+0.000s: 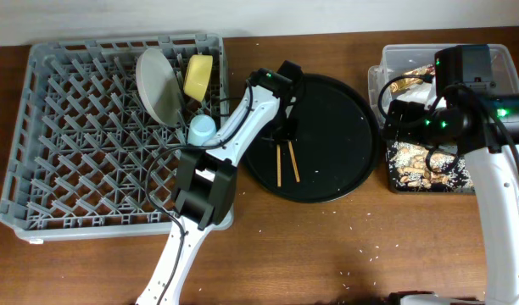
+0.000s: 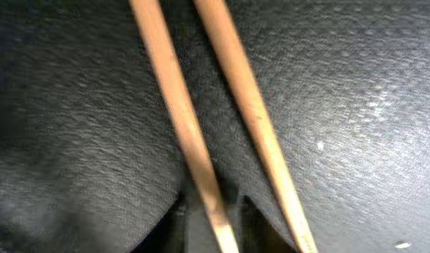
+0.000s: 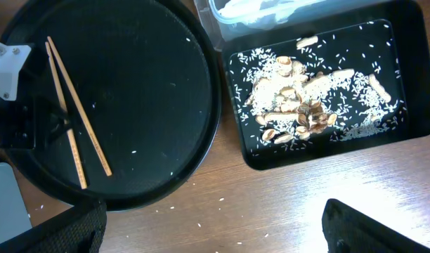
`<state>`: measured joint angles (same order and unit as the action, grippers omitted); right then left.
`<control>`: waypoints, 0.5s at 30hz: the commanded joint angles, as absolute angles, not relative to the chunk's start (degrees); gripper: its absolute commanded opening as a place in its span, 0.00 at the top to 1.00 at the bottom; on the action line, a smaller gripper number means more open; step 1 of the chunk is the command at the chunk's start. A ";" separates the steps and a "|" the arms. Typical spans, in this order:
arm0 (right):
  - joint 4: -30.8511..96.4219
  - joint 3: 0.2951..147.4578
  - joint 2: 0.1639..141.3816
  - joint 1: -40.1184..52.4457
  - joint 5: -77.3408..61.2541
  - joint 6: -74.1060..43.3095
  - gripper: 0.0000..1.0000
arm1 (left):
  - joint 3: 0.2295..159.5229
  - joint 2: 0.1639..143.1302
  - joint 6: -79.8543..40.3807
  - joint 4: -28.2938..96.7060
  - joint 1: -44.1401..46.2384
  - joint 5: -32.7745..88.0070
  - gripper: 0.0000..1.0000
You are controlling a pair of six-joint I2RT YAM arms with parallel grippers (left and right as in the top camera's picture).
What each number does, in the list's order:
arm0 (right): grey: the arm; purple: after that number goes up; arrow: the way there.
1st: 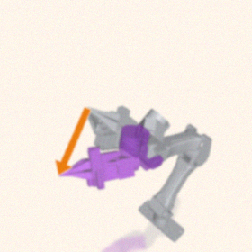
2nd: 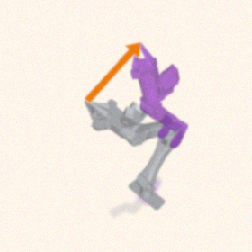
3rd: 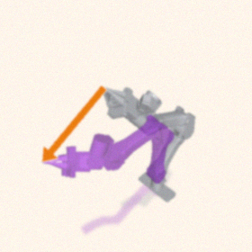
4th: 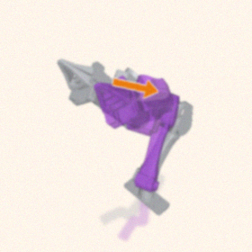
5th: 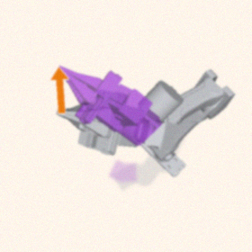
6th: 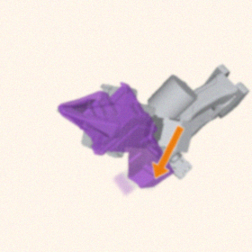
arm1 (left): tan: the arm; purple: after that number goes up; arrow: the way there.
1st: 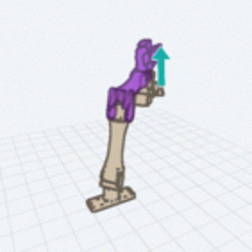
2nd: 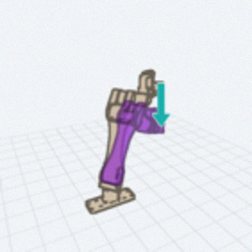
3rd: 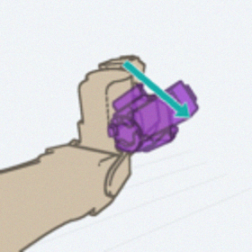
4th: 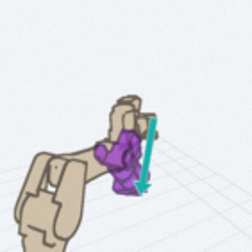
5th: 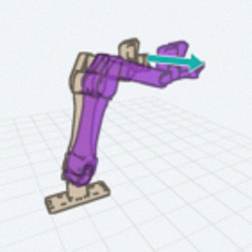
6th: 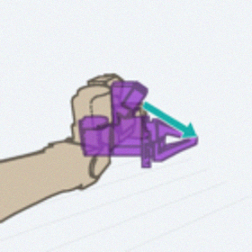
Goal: Sort waste into correct bins and load items into the dishwasher rack
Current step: 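Move the left gripper to the black tray and grasp one chopstick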
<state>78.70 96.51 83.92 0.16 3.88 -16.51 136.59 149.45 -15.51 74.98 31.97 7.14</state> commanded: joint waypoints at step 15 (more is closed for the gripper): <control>78.70 96.38 84.01 -0.08 4.99 -16.73 0.01 | 174.54 150.30 -11.09 96.75 27.40 4.84 0.99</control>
<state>78.70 96.51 83.92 0.16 3.88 -16.51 164.33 153.16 -15.33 96.07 30.22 1.96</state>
